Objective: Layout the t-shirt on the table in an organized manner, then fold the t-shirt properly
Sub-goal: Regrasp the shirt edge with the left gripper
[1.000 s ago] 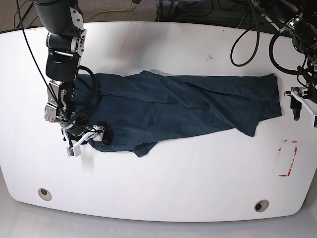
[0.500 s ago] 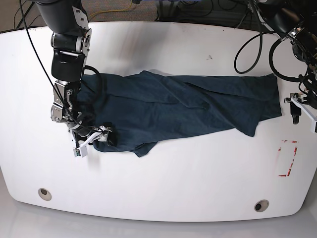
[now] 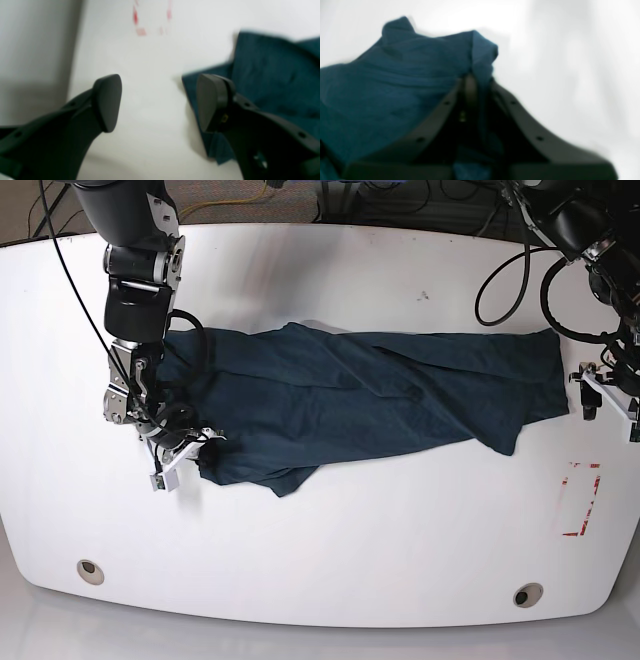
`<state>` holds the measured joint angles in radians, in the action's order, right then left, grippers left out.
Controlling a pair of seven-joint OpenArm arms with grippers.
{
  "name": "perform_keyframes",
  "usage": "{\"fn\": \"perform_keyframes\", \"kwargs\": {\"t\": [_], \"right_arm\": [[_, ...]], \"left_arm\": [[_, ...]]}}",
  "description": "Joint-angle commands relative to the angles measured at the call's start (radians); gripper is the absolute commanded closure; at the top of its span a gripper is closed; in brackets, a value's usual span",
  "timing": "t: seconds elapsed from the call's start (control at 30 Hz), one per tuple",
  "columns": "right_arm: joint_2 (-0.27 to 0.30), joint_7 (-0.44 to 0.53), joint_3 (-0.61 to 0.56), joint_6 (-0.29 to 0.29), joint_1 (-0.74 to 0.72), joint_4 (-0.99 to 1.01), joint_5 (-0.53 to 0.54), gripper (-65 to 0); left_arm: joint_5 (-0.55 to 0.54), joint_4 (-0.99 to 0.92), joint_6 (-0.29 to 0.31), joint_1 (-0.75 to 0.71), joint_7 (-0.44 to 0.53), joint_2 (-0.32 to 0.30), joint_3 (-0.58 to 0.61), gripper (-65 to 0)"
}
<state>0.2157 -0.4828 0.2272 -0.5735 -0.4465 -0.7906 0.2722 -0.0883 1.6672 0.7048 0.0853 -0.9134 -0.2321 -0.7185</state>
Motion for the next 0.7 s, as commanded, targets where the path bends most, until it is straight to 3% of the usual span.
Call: {"fn": "perform_keyframes", "kwargs": {"t": [0.0, 0.67], "right_arm": [[0.011, 0.012, -0.001, -0.004, -0.028, -0.017, 0.009, -0.3], [0.011, 0.012, -0.001, -0.004, -0.024, -0.017, 0.009, -0.2]], "left_arm": [[-0.009, -0.046, -0.007, 0.041, 0.029, -0.028, -0.002, -44.0], [-0.011, -0.444, -0.007, 0.103, 0.172, -0.031, 0.067, -44.7]]}}
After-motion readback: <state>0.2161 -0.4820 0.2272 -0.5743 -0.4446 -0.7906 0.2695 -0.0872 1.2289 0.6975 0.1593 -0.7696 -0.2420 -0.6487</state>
